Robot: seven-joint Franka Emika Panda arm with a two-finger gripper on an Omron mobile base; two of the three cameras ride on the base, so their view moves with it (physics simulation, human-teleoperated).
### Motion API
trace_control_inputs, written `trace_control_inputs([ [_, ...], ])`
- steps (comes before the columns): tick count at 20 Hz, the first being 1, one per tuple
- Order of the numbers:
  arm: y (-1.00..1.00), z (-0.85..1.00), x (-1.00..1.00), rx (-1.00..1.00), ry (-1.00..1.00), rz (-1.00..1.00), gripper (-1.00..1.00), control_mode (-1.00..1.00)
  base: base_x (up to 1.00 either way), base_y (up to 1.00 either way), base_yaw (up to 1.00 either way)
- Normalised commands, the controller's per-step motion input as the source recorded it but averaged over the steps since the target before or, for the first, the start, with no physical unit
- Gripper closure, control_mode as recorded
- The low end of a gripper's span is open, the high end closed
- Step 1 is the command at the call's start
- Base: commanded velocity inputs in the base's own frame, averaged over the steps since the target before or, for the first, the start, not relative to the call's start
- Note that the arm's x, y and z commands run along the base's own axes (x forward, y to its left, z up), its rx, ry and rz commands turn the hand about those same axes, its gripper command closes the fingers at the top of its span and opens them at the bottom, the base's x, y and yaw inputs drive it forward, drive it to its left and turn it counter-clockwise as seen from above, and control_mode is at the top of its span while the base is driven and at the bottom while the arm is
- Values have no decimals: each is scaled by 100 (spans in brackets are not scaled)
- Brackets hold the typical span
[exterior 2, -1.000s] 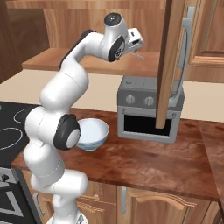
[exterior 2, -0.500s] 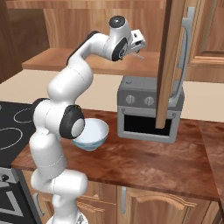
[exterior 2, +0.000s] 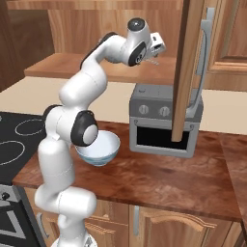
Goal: Open the cabinet and setup a tea strainer by placing it in the bowl upright.
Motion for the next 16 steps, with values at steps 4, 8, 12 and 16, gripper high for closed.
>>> trace_control_inputs([
  [4, 0, 0, 17, 0, 0, 4, -100, -100, 0, 0, 0],
  [8, 0, -6, 15, 0, 0, 3, -100, -100, 0, 0, 0],
  [12, 0, -6, 19, 0, 0, 3, -100, -100, 0, 0, 0],
  [16, 2, -1, 6, 0, 0, 9, -100, -100, 0, 0, 0],
])
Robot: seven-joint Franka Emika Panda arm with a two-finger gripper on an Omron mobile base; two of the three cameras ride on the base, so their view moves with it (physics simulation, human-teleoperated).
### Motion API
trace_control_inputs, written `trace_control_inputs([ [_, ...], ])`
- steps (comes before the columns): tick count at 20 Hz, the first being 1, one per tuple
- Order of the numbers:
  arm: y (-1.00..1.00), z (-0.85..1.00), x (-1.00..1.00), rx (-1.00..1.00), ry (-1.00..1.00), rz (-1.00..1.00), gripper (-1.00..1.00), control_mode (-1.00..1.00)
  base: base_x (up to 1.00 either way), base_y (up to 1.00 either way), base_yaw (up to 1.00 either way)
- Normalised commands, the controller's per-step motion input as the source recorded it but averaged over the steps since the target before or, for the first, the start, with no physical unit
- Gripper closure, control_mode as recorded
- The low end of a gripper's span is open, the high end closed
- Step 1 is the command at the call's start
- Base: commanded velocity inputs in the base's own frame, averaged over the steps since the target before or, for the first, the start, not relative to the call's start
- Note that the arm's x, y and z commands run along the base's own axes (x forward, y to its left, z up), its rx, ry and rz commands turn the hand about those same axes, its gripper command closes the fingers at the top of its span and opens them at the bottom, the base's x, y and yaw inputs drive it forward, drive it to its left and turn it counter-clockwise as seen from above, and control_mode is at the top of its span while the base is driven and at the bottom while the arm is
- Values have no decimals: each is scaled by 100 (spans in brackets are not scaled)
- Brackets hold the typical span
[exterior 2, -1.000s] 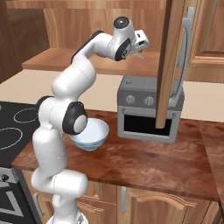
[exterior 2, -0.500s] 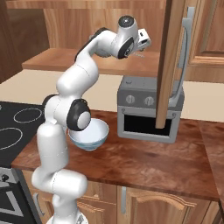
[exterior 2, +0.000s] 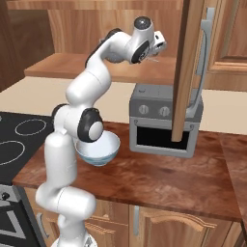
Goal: Open the cabinet and setup a tea strainer by placing it in the bowl upright.
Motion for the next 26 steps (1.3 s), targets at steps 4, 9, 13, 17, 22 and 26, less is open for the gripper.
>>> trace_control_inputs([
  [4, 2, 0, 0, 0, -1, 19, -100, -100, 0, 0, 0],
  [9, 0, 0, 0, 0, 0, 19, -100, -100, 0, 0, 0],
  [13, 0, 0, 0, 0, 0, 17, -100, -100, 0, 0, 0],
  [17, 0, 0, 0, 0, -4, 20, -100, -100, 0, 0, 0],
  [22, 6, 0, 2, -1, -2, 21, -100, -100, 0, 0, 0],
  [26, 11, 0, 18, -1, -1, 16, -100, -100, 0, 0, 0],
])
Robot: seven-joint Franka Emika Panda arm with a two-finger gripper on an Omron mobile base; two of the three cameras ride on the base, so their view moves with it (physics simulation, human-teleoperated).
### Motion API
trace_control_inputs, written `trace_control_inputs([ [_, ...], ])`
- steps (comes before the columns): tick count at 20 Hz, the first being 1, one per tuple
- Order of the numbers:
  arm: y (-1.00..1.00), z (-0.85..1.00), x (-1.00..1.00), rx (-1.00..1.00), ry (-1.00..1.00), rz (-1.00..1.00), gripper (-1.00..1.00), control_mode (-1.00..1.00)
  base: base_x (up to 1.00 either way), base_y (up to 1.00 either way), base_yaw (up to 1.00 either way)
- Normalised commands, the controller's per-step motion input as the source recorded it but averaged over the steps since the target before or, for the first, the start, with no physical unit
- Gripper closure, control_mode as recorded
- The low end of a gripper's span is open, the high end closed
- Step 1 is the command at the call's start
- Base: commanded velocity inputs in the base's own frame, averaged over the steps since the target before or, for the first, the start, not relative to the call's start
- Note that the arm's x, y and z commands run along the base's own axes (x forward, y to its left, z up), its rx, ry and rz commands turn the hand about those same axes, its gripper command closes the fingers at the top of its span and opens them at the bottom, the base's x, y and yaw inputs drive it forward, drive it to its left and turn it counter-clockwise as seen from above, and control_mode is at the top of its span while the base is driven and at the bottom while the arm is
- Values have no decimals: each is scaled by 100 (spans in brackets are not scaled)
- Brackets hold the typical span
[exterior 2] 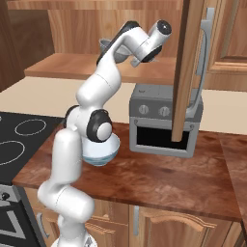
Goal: Open the cabinet and setup a tea strainer by placing it in the bowl upright.
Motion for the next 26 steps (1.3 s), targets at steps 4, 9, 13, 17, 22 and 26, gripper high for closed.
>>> trace_control_inputs([
  [4, 12, -6, 23, 0, 0, 17, -100, -100, 0, 0, 0],
  [9, 10, -3, 21, 0, 0, 16, -100, -100, 0, 0, 0],
  [13, 7, -3, 25, 0, 0, 13, -100, -100, 0, 0, 0],
  [17, 2, -2, 24, 0, 0, 12, -100, -100, 0, 0, 0],
  [22, 1, -5, 26, 0, 0, 11, -100, -100, 0, 0, 0],
  [26, 6, -4, 27, 0, 0, 9, -100, -100, 0, 0, 0],
])
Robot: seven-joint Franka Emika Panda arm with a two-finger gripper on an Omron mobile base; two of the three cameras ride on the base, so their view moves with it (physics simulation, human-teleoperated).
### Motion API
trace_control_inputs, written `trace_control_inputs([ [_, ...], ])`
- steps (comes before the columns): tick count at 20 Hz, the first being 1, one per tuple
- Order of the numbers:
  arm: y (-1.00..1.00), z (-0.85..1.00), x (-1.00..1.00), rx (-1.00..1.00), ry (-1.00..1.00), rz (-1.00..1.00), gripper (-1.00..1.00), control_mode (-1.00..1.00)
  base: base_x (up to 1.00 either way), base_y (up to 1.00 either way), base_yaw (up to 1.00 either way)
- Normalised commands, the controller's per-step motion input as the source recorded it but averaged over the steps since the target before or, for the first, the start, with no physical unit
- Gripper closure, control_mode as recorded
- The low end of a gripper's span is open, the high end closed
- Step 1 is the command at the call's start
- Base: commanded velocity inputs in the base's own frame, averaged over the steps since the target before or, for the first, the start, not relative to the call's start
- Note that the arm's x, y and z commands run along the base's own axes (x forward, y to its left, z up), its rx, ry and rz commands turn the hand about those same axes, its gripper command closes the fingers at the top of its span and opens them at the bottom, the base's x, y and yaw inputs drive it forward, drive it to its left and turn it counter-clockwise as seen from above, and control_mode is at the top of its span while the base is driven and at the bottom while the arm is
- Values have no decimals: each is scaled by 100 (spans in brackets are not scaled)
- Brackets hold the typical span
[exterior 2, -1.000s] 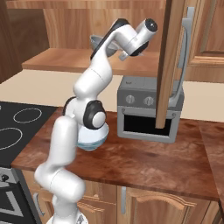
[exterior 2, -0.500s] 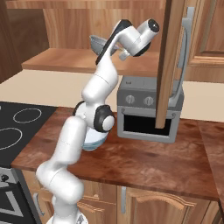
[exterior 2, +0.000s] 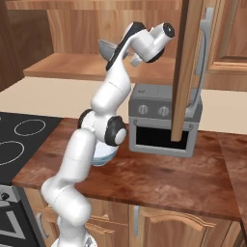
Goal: Open the cabinet and setup a tea strainer by placing it in the bowl upright.
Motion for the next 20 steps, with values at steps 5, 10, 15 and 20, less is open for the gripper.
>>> trace_control_inputs([
  [5, 7, -1, 19, 0, 0, 6, 100, -100, 0, 0, 0],
  [10, 0, 0, 8, 0, 0, 2, 100, -100, 0, 0, 0],
  [15, 4, 0, 0, 0, 0, 0, 100, -100, 0, 0, 0],
  [20, 13, 2, -8, 0, -4, -1, 100, -100, 0, 0, 0],
])
